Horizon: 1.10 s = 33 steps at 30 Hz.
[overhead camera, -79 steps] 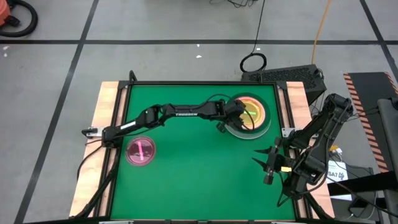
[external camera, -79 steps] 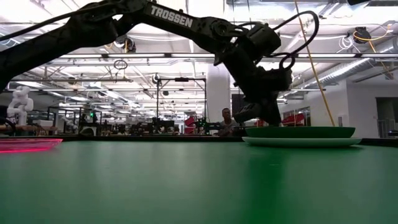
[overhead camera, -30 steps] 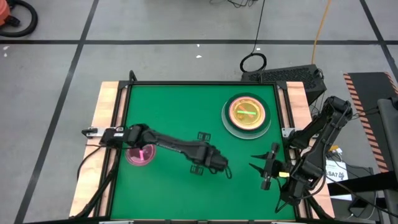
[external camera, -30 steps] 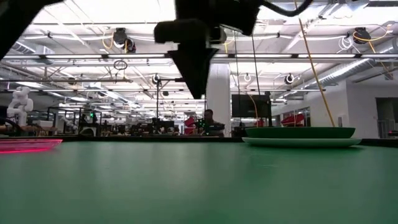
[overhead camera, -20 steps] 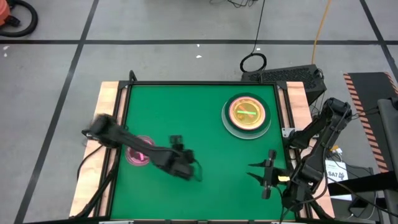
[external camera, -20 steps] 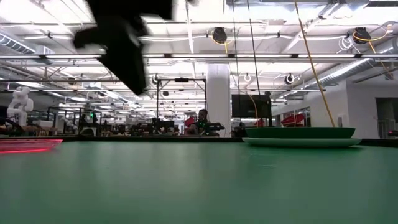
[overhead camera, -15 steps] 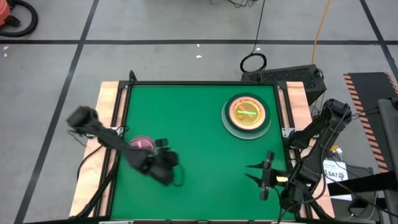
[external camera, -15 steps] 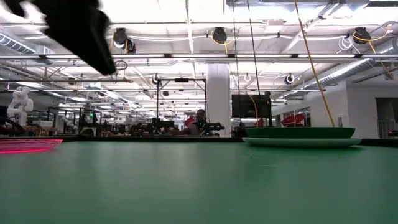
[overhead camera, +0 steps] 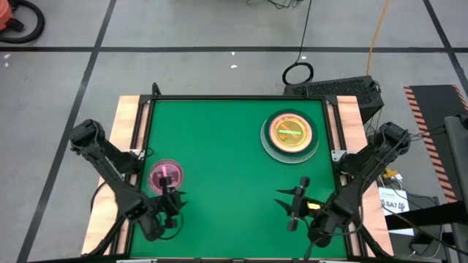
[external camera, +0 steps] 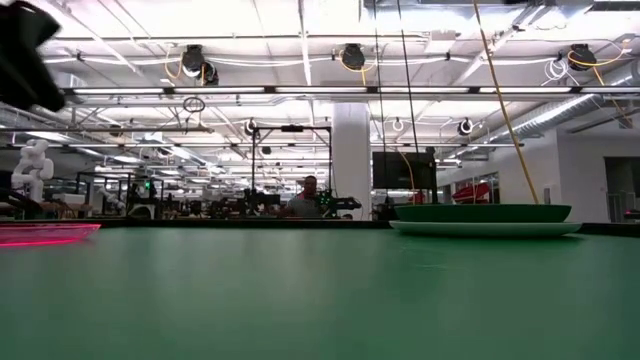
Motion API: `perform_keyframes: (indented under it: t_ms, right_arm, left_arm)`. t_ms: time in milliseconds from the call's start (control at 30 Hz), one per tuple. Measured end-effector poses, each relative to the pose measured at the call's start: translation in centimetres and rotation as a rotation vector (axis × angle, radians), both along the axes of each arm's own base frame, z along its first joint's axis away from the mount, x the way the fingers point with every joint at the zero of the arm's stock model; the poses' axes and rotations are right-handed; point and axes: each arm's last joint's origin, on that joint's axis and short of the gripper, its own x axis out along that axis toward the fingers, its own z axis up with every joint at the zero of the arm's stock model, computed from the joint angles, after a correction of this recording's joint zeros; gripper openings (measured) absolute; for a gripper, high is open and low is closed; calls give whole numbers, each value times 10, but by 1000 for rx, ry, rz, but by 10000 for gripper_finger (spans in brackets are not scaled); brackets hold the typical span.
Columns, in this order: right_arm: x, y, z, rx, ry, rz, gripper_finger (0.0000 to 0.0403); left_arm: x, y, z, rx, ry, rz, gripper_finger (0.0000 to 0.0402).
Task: Stack plastic plates
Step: Stack the pink transparent plate on the green transparent plate
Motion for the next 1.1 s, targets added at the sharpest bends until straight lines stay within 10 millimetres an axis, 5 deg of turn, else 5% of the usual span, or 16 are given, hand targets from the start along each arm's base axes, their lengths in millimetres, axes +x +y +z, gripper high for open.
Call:
perform_keyframes:
  t_ms: [500,1100]
  right_arm:
    - [55,-33,-6,-36,96,11,134]
    - [71,-57,-5,-78,139,-9,134]
  left_arm:
    - [-62,-8,-33,-43,-16,0,161]
    - [-78,-3,-37,-1,51,6,161]
